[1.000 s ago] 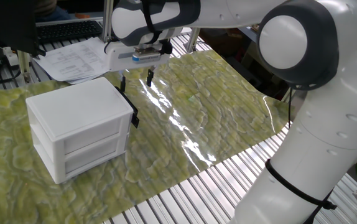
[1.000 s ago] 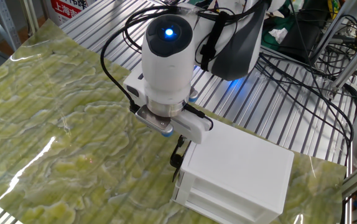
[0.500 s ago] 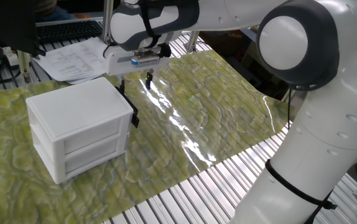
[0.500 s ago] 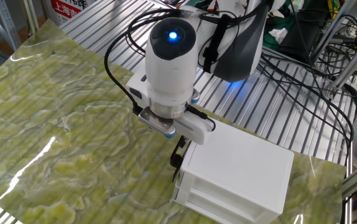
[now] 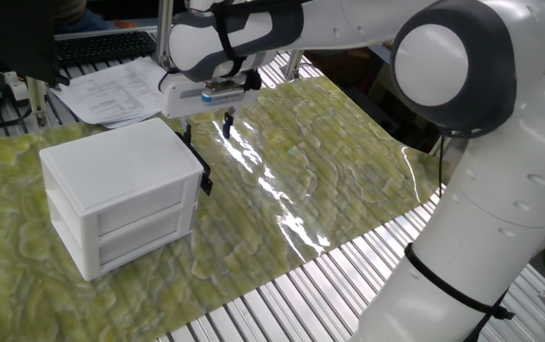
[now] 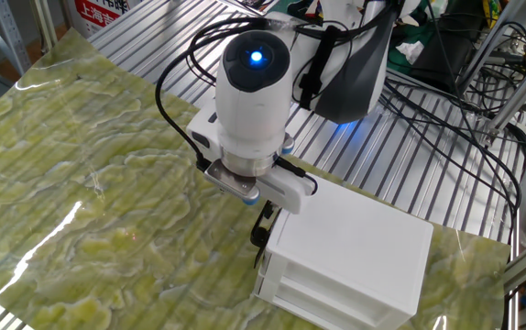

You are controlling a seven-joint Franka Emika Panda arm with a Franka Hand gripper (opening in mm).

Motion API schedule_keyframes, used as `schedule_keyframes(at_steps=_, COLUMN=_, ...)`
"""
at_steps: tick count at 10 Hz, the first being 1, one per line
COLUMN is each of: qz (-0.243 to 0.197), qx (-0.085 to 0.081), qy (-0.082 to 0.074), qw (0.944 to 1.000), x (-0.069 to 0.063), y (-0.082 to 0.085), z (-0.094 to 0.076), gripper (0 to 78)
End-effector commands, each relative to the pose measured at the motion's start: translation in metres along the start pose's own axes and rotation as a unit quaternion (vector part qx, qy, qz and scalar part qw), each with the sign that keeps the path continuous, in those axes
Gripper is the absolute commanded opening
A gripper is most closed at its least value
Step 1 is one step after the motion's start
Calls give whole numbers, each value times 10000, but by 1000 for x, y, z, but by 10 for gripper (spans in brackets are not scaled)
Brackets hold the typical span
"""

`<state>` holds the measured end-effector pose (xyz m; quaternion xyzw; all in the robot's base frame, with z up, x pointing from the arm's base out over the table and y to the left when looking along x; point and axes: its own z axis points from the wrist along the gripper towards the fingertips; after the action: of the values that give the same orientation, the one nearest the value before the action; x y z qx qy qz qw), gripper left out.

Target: Take something out of a drawer

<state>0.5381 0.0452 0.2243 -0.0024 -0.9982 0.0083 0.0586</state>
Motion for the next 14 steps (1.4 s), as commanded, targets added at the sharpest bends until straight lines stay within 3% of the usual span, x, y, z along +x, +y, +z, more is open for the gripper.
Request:
schedule_keyframes(at_steps=1, qz=0, qx=-24, qy=-30, qw=10000, x=-1, y=-7, z=10, gripper=774)
schedule_keyframes(at_steps=9, qz=5, qx=3, qy=-79, qw=10000, x=1, y=-9, z=18, gripper=774)
schedule_keyframes(at_steps=14, qz=46, qx=223, qy=-153, qw=9996, x=3, y=-15, z=14, gripper=774)
